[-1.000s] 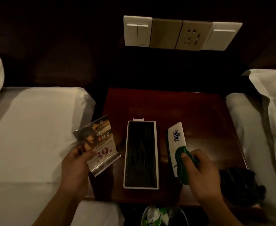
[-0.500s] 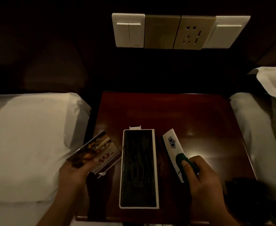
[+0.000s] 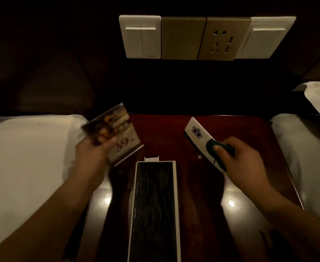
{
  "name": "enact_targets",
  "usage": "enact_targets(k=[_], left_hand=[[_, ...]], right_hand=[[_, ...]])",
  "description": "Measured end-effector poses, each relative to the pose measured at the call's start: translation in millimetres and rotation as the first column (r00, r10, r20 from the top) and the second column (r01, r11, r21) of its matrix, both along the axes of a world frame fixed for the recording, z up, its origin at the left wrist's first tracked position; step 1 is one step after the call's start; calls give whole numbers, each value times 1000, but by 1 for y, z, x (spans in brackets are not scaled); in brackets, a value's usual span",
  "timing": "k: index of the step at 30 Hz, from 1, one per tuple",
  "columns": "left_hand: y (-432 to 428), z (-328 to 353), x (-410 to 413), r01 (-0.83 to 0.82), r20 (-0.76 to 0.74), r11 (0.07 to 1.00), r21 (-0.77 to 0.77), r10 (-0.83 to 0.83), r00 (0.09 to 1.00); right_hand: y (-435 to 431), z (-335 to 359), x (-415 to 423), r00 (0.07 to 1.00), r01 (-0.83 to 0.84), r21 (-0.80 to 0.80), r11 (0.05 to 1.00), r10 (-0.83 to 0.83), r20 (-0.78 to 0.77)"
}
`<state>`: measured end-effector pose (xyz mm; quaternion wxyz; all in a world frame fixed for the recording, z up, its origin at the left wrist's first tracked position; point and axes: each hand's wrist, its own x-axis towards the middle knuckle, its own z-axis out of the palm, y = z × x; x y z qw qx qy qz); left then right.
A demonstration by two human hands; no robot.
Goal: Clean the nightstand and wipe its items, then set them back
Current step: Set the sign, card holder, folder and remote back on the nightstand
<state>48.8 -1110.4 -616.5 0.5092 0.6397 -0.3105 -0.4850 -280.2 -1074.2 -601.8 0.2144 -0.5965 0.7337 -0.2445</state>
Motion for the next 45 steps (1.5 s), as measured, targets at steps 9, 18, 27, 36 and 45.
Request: enact_targets(k=[9,18,27,36,45], left_hand=[[-74,-16,-88,287,97,958,-29,-283,954],[-70,-5,-59,426,299,904,-3,-406,863],[-88,2,-18,448,262,893,35,-441,858],[-72,-1,-10,218,329,972,-92,-177,928],[-60,-3,-13,163,298,980,-118,-122,947]], right_hand=[[10,-6,-13,997,-71,-21,997,72,39],[-8,6,-15,982,-151,12,989,151,-115],[-81,1,-7,964,-260,-35,965,256,-76],[-99,5,-8,975,-214,9,977,213,60],[-96,9,-6,996,-77,-113,991,82,41]])
